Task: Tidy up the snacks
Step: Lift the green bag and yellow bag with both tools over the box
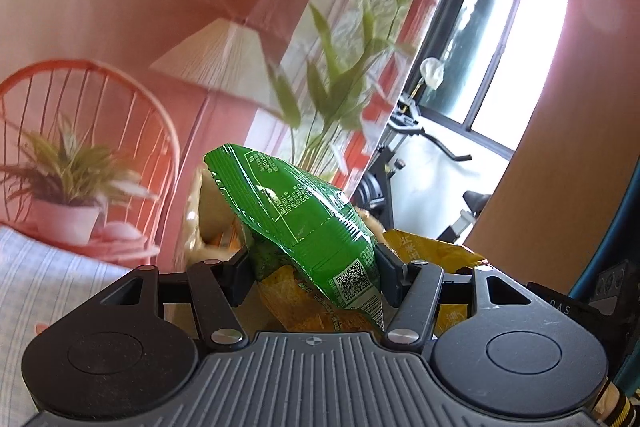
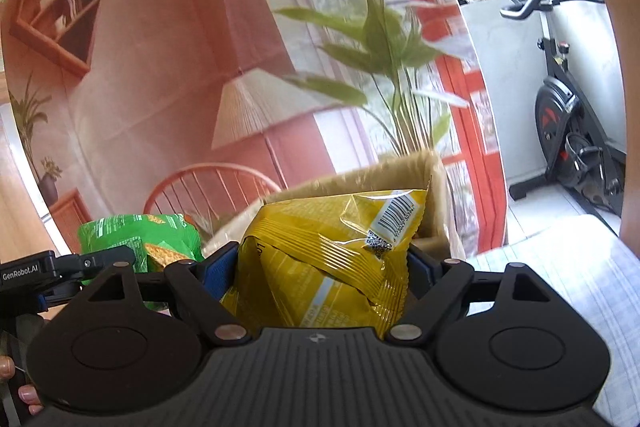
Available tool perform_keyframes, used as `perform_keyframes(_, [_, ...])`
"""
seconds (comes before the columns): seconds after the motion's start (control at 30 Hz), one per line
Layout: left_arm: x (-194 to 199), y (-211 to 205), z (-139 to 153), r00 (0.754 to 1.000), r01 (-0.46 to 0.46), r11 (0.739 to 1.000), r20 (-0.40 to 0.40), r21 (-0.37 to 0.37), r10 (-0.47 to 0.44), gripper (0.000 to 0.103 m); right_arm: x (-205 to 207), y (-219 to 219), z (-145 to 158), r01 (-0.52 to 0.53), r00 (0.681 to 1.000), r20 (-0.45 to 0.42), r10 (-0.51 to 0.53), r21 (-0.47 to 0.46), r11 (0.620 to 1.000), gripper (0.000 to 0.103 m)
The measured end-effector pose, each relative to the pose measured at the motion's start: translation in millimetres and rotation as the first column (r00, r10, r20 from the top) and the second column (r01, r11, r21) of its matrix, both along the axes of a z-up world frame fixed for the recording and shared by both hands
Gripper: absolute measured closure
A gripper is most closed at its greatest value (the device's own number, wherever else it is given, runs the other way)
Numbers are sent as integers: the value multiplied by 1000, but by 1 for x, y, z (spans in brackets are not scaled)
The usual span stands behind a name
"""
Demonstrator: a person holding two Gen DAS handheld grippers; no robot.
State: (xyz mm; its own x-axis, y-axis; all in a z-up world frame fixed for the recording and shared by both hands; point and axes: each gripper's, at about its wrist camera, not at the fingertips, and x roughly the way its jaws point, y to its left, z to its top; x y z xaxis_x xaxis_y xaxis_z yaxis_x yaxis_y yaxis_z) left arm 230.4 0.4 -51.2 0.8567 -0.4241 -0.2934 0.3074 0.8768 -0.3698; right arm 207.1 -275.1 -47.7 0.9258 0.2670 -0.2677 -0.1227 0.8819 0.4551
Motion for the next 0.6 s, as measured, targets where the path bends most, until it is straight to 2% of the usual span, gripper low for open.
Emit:
perform_keyframes(0.27, [56, -14, 25, 998, 0, 1000, 59, -1, 0, 39, 58, -2, 22, 8, 998, 61, -3, -75, 997, 18])
perform_keyframes(0.4, [99, -28, 18, 1000, -13, 999, 23, 49, 11, 39, 98, 0, 20, 26, 998, 63, -17, -149, 988, 18])
perform_keyframes(0.6, [145, -41, -9, 998, -2, 990, -63, 141, 11, 39, 147, 6, -1, 11, 1000, 3, -10, -231, 973, 18])
